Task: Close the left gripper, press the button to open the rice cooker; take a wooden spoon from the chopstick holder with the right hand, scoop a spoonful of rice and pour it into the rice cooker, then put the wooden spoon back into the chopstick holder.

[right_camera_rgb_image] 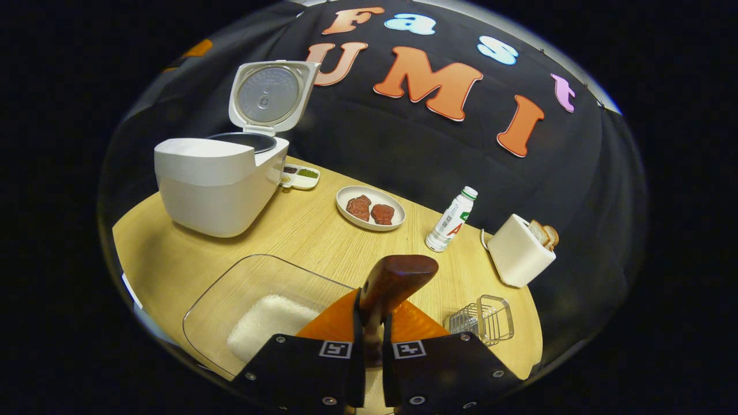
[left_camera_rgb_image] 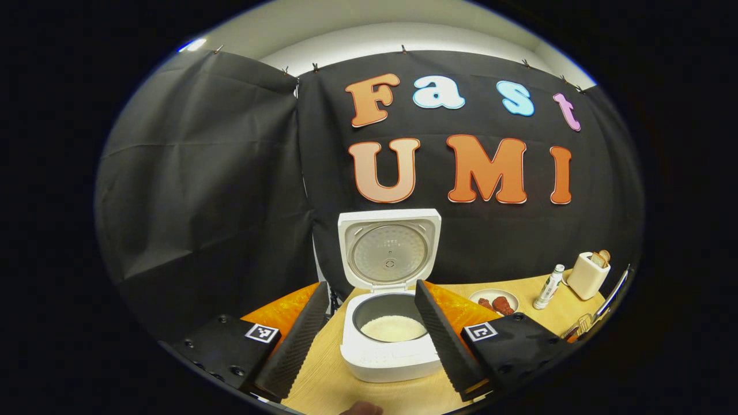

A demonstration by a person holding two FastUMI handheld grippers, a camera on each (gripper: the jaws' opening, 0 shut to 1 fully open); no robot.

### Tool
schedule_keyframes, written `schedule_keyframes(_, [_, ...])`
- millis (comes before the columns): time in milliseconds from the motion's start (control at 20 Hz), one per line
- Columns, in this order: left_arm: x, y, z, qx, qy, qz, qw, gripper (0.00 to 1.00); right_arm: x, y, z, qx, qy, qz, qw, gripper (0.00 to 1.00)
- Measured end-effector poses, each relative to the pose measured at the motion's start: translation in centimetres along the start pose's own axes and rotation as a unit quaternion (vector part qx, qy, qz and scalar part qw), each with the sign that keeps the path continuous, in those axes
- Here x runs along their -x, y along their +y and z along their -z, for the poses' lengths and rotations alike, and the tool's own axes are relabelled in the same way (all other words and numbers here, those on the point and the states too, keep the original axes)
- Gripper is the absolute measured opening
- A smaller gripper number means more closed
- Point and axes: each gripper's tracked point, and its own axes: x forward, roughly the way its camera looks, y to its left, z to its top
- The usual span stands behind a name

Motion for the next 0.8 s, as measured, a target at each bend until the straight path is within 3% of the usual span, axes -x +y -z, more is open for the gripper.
schedule_keyframes(150, [-0.5, -0.2, 0.5, -0.006, 0.006, 0.011, 1.0, 1.0, 0.5, 1.5, 0.1, 0.023, -0.012, -0.002, 1.0, 0.12])
schedule_keyframes(400, [-1.5, -0.4, 0.7, -0.017, 0.011, 0.035, 0.999, 1.0, 2.5, 5.1, -0.2, 0.033, -0.029, -0.044, 0.998, 0.12])
schedule_keyframes(600, [-2.2, -0.9, 0.9, -0.013, 0.016, 0.05, 0.999, 1.0, 3.4, 7.3, -0.8, -0.052, -0.017, -0.079, 0.995, 0.12])
schedule_keyframes(800, [-2.7, -1.2, 1.0, -0.023, 0.019, 0.069, 0.997, 1.0, 3.9, 7.8, -0.6, -0.169, 0.024, -0.108, 0.979, 0.12])
